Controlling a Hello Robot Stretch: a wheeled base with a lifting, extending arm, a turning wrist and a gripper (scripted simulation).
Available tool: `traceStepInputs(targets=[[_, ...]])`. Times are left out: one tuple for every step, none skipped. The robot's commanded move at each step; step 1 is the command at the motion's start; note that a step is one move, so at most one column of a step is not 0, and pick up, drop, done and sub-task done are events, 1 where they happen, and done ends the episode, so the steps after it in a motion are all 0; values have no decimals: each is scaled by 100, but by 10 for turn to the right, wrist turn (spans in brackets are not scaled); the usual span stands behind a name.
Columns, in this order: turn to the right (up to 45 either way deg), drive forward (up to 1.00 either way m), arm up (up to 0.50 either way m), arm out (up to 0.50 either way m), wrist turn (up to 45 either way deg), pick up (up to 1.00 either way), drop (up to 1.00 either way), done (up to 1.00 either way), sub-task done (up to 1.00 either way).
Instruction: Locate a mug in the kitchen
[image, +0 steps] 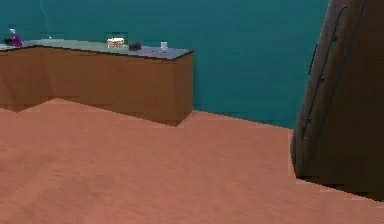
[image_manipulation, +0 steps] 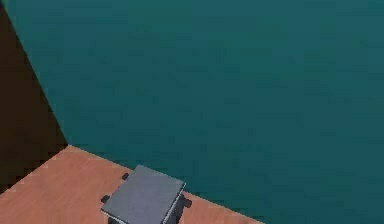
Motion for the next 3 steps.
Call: traceStepInputs(targets=[[0, 100, 0, 0, 0, 0, 0, 0, 0], [0, 100, 0, 0, 0, 0, 0, 0, 0], [-210, 0, 0, 0, 0, 0, 0, 0, 0]])
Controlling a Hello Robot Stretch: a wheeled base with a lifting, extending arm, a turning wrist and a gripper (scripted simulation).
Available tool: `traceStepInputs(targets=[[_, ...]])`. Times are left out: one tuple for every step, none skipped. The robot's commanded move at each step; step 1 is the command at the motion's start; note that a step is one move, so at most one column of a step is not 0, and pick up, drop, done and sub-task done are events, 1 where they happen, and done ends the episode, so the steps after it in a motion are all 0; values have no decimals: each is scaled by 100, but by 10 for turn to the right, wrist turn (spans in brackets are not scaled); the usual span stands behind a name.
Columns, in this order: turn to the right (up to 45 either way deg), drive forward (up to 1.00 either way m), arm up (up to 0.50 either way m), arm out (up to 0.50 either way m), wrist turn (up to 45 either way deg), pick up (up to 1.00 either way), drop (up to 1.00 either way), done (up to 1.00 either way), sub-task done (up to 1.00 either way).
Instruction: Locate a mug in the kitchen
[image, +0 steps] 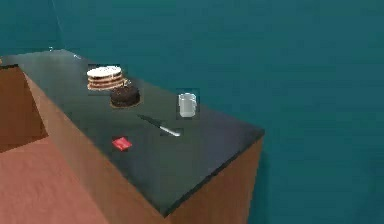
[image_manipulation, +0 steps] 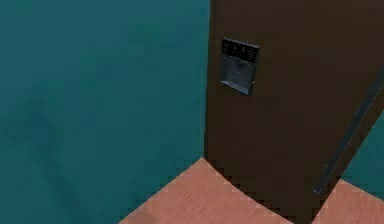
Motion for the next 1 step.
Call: traceStepInputs(targets=[[0, 0, 0, 0, 0, 0, 0, 100, 0]])
